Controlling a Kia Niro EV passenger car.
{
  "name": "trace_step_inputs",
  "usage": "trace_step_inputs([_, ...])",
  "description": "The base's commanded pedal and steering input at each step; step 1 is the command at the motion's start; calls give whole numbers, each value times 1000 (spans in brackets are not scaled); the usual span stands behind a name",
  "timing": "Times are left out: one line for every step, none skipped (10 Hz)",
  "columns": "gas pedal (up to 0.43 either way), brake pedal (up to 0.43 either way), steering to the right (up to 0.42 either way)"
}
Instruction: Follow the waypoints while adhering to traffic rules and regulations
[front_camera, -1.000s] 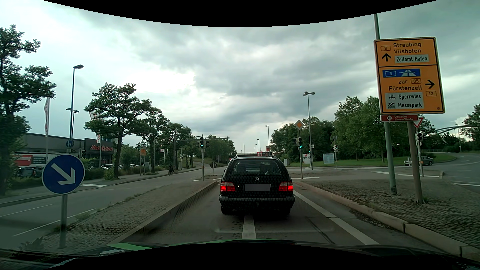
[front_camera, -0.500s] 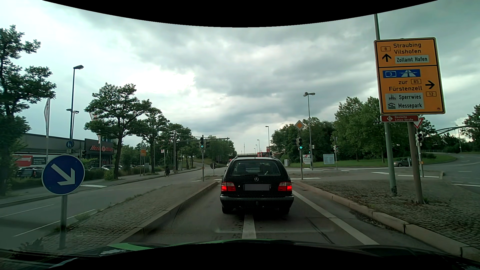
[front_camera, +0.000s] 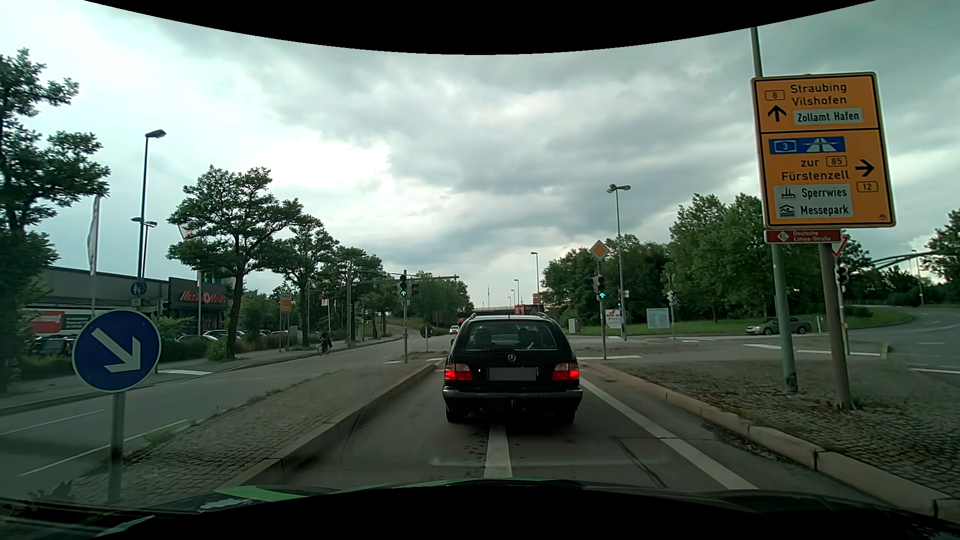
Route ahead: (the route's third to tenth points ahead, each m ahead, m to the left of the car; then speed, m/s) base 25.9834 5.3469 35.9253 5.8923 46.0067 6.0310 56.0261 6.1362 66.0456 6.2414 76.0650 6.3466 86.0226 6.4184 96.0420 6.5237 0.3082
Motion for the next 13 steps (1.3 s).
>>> trace_step_inputs([59, 0, 3])
trace_step_inputs([177, 0, 3])
trace_step_inputs([248, 0, 3])
trace_step_inputs([260, 0, 3])
trace_step_inputs([339, 0, 3])
trace_step_inputs([358, 0, 1])
trace_step_inputs([358, 0, 0])
trace_step_inputs([358, 0, -3])
trace_step_inputs([358, 0, -4])
trace_step_inputs([358, 0, -4])
trace_step_inputs([358, 0, -4])
trace_step_inputs([358, 0, -4])
trace_step_inputs([358, 0, -4])
